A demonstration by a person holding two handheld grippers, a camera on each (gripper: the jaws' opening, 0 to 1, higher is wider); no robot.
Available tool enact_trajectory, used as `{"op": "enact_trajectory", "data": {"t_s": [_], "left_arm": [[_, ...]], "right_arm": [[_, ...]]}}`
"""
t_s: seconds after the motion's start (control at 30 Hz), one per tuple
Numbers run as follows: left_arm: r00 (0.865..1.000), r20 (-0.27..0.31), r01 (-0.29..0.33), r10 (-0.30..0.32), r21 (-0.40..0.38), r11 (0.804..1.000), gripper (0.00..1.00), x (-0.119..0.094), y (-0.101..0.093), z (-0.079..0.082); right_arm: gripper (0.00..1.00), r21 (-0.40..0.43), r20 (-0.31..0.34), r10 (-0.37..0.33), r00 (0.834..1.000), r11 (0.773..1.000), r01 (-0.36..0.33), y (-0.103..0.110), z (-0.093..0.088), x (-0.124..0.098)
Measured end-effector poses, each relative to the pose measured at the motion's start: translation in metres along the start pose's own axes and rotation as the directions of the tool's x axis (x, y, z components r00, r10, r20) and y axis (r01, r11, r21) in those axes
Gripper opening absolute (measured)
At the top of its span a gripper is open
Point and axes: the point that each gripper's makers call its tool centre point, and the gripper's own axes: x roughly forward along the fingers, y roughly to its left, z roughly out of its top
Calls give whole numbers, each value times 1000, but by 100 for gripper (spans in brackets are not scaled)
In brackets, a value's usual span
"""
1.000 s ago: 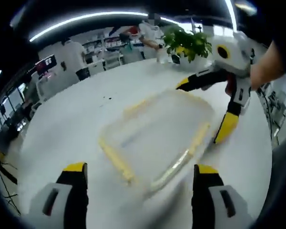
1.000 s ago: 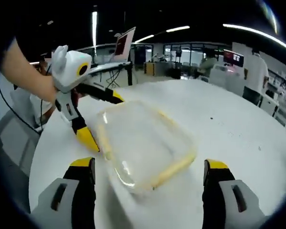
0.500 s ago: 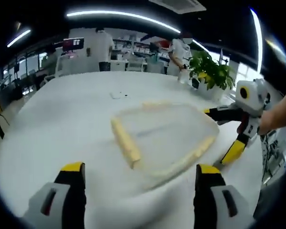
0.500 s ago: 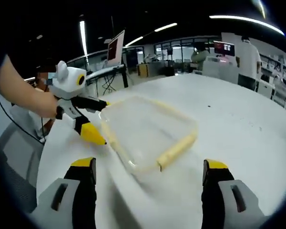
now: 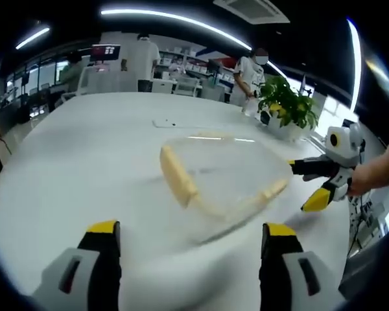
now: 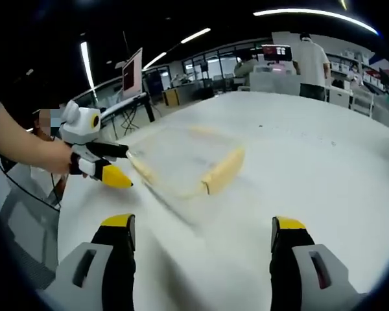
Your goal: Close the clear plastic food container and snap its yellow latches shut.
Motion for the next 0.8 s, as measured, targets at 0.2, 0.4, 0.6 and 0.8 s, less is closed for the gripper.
{"op": "enact_trajectory", "data": {"t_s": [0.2,0.4,0.6,0.8], "left_arm": [[999,-1,39,-39,12,999,85,-11,0,-5],[998,5,57,-57,11,998,80,-30,-1,-8],[999,16,44,-44,-29,999,77,-57,11,-12],[998,-23,58,-59,-20,998,74,-88,10,-29]], "right_arm": [[82,44,-4,-63,998,997,63,1,-6,-15],[80,73,3,-137,991,988,136,7,-12,-36],[77,119,3,-209,978,971,207,12,-22,-65],[75,164,33,-224,974,963,216,26,-23,-96]]}}
